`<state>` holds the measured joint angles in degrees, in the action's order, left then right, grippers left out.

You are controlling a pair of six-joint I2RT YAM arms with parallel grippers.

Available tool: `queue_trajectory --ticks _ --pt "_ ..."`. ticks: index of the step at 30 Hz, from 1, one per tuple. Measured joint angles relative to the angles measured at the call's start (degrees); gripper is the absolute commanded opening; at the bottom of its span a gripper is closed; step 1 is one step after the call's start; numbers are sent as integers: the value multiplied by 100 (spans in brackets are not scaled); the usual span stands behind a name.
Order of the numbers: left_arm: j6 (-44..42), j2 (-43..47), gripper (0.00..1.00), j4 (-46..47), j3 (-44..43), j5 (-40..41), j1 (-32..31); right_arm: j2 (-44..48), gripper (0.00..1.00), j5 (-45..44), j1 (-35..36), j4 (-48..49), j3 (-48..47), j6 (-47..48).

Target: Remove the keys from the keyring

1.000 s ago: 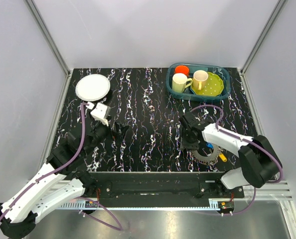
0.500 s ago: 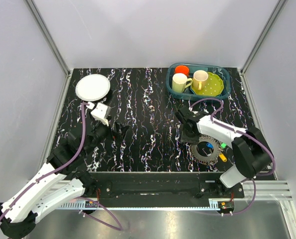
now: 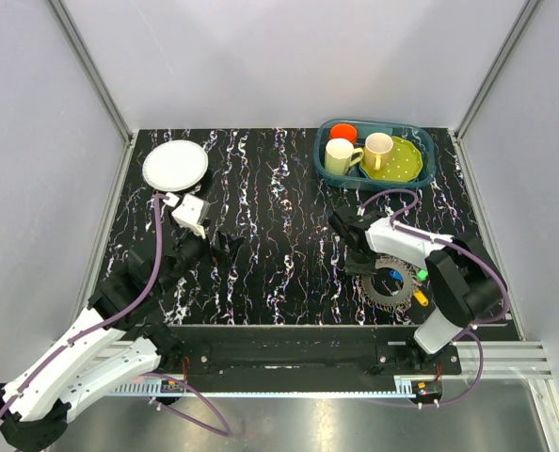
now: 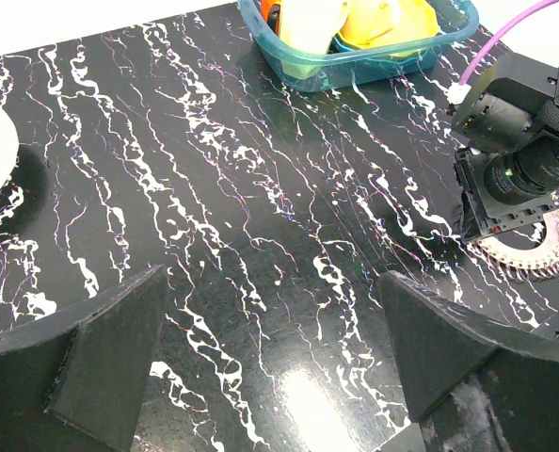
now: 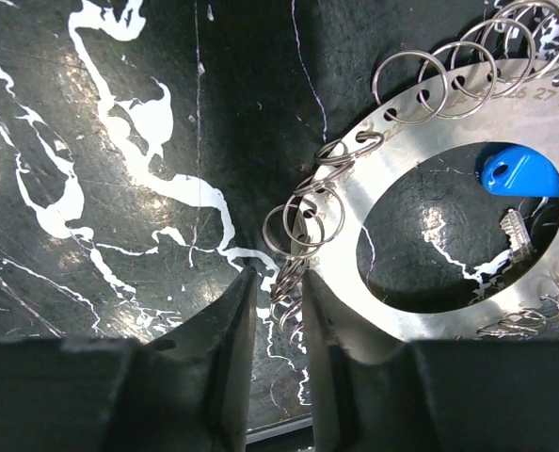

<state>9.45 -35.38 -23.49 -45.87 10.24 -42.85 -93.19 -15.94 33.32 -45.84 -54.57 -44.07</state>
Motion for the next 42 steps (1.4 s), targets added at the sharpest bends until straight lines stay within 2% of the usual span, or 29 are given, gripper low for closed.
queue_trajectory --ticks 4,5,10,13,17,21,30,37,42 --pt "0 0 95 0 0 4 0 -24 8 -7 0 13 20 -35" --pt "2 0 93 -2 0 7 0 -24 0 -7 0 11 20 -33" --pt "26 -39 87 -50 0 9 0 127 0 177 -2 4 17 -52" --pt "210 -170 86 -87 -2 -44 0 356 0 667 -9 186 17 -101" --pt "758 -321 86 149 170 -315 0 719 0 1443 -11 581 -9 -387" --pt "1419 -378 86 597 772 -614 -2 863 0 2135 -11 1121 -55 -774" --pt "2424 -837 86 2317 2109 -870 -249 1117 0 2970 -11 2271 -52 -1740" --pt "2461 -1851 86 3910 2503 -498 -984 1419 0 3250 -11 3147 116 -2479" --pt "2339 -2651 86 4835 2492 -361 -1169 1440 0 3399 -11 3571 297 -2868"
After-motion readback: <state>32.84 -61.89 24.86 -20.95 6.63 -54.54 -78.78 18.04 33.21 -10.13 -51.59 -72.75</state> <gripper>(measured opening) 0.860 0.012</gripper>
